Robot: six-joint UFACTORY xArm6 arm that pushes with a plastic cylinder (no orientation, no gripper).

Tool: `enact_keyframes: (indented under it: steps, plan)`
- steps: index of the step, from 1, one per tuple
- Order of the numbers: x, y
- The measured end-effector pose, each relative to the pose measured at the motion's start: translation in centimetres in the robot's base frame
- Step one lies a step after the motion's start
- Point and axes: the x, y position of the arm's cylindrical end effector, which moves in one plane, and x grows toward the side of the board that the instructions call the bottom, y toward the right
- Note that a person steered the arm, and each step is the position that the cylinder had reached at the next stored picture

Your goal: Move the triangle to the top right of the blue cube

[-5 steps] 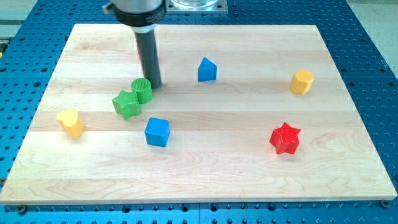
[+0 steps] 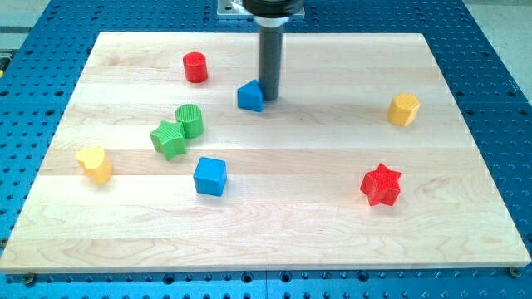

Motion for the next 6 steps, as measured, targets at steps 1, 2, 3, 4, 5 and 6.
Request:
enact_keyframes:
  steps: [1, 2, 3, 4, 5, 6]
  plan:
    - [-2.0, -0.9]
    - [-1.0, -5.6]
    - [6.5, -1.5]
    - [6.7, -0.2]
    - [2.8, 1.8]
    - [5.4, 4.9]
